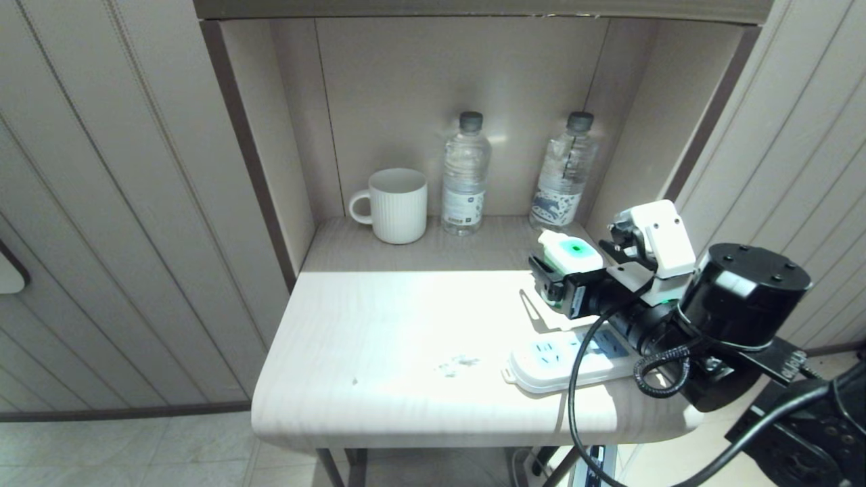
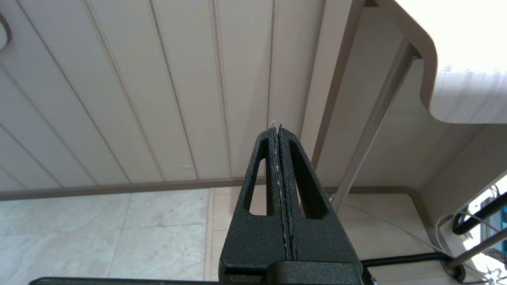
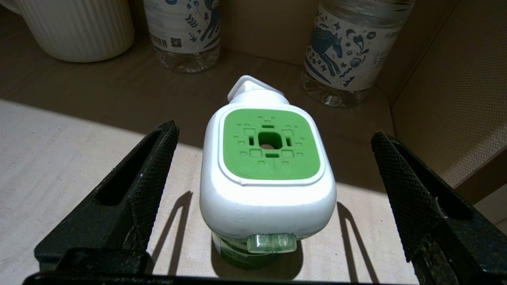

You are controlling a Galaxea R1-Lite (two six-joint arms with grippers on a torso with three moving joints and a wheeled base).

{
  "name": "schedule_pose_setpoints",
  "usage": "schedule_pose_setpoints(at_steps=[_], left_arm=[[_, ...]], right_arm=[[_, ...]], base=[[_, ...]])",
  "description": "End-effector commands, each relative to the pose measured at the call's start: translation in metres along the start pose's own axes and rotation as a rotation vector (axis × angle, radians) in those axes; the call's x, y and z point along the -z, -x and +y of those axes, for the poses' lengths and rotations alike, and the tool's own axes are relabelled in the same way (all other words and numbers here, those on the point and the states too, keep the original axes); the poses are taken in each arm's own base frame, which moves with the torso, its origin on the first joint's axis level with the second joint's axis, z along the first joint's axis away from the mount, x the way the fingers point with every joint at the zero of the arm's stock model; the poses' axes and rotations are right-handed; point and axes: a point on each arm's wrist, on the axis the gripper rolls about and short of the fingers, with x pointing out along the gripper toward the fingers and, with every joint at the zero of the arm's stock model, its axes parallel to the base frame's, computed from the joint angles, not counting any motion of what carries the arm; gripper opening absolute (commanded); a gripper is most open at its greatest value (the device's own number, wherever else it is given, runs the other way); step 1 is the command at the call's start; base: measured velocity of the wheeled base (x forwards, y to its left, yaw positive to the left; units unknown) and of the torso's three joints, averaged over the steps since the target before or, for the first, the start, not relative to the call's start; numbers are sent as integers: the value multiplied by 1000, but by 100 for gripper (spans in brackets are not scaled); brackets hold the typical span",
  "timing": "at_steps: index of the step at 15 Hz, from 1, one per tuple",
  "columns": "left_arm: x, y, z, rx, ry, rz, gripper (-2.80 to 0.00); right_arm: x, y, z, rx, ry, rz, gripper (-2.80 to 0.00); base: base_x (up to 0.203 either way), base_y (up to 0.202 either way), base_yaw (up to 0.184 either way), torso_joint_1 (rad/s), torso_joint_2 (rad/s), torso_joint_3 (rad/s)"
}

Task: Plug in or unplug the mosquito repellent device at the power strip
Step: Insert the plug into the socket

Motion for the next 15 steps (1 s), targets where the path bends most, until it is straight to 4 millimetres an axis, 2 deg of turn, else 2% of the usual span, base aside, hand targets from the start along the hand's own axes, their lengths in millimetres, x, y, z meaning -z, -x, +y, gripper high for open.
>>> schedule_pose_setpoints(at_steps=[1, 8, 9, 15], left_arm=[[0, 0, 0, 0, 0, 1, -280], [0, 0, 0, 0, 0, 0, -280], [0, 0, 0, 0, 0, 1, -280], [0, 0, 0, 0, 0, 0, -280]], right_arm=[[-2, 0, 0, 3, -4, -12, 0], [-4, -2, 0, 10, -8, -18, 0], [-4, -2, 0, 11, -9, -18, -280], [-1, -2, 0, 12, -5, -9, -280]], base=[[0, 0, 0, 0, 0, 0], [0, 0, 0, 0, 0, 0], [0, 0, 0, 0, 0, 0], [0, 0, 0, 0, 0, 0]])
